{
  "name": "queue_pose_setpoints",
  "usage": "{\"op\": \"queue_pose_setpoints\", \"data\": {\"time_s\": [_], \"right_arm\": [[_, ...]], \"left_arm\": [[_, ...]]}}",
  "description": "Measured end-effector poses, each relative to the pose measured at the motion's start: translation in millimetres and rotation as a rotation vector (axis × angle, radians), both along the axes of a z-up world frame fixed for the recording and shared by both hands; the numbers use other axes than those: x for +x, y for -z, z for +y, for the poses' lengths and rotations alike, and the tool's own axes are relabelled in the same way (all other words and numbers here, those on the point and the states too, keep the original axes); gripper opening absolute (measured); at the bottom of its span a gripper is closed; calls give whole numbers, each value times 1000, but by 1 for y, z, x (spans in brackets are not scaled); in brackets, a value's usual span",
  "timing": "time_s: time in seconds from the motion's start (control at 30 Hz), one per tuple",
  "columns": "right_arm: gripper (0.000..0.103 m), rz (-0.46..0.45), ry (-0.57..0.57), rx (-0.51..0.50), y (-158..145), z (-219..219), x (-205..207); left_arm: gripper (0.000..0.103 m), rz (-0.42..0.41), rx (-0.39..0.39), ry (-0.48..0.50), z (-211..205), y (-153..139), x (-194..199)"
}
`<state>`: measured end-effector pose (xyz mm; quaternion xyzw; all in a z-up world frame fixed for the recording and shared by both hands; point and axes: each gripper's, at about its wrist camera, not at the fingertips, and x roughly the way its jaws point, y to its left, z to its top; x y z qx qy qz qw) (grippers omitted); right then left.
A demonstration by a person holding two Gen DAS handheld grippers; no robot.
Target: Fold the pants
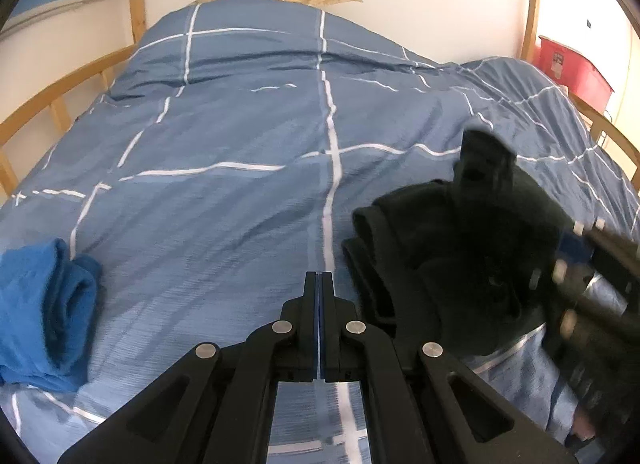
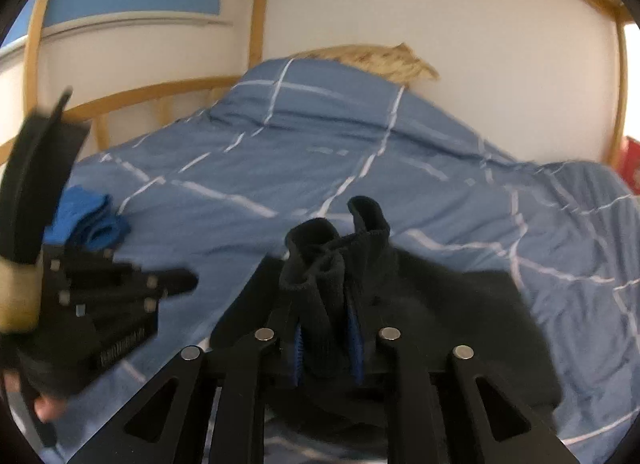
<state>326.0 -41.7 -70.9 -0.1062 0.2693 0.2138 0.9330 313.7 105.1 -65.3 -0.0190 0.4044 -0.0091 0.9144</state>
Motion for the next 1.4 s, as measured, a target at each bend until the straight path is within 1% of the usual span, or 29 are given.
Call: {"op": "queue_pose_setpoints", "data": {"time_s": [0.03,0.07,0.1,0.17,0.2,0.27,0.33,0.37,0.43,0.5,0.53,0.57,0.6,0.67,0.7,0.73,0.83,0.9,0.93,0.97,1.0,1.07,1.17,1.2,1.3,1.37,1.4], "right_arm": [[34,20,-17,23,1,-1,-3],[41,32,-31,44,1,-2,-8],[45,29,-47,72,-1,-3,-15],[47,3,-28,115,-6,-9,-31],[47,5,-8,137,-7,-14,-36],[47,33,33,213,-7,-28,-43],[47,68,109,300,-2,-45,-49],[47,81,135,327,1,-50,-50],[47,125,178,375,10,-58,-48],[47,179,210,447,19,-64,-44],[47,201,226,498,22,-68,-42],[47,218,247,541,24,-72,-41],[47,228,259,569,26,-74,-39],[47,240,273,626,28,-77,-39],[47,236,277,630,28,-77,-39],[47,229,279,626,27,-74,-39],[47,215,257,601,27,-63,-36],[48,233,247,601,28,-57,-34],[50,234,250,591,28,-55,-34],[55,229,252,580,28,-54,-35],[57,220,246,570,27,-52,-36],[57,202,236,558,28,-49,-38],[57,217,265,590,33,-52,-36],[57,216,267,593,33,-52,-35],[57,194,274,573,30,-54,-38],[57,175,281,562,28,-56,-39],[57,169,292,551,26,-57,-38]], "left_arm": [[2,1,-8,-1,3,-3,0],[2,0,-10,-4,5,-5,0],[2,-7,-21,-6,8,-10,-1],[2,-17,-47,12,11,-18,-3],[2,-18,-55,24,11,-20,-4],[2,-22,-70,69,7,-25,-6],[2,-25,-82,109,3,-28,-5],[2,-26,-103,136,1,-29,-2],[2,-21,-144,200,-6,-31,7],[2,-4,-169,276,-13,-28,21],[2,5,-164,299,-17,-26,26],[2,6,-137,315,-19,-25,30],[2,-2,-87,359,-23,-22,32],[2,8,-14,411,-29,-17,34],[2,12,10,434,-31,-15,35],[2,17,17,458,-33,-14,37],[2,37,-8,522,-35,-11,42],[3,39,-13,534,-34,-12,43],[3,40,-27,544,-32,-12,42],[5,33,-40,559,-28,-14,39],[8,24,-36,565,-26,-15,37],[12,13,-8,584,-25,-13,33],[12,40,-27,619,-28,-7,35],[12,39,-14,628,-31,-6,34],[13,18,22,639,-33,-5,30],[13,16,40,609,-32,-4,37],[13,18,36,603,-32,-3,41]]}}
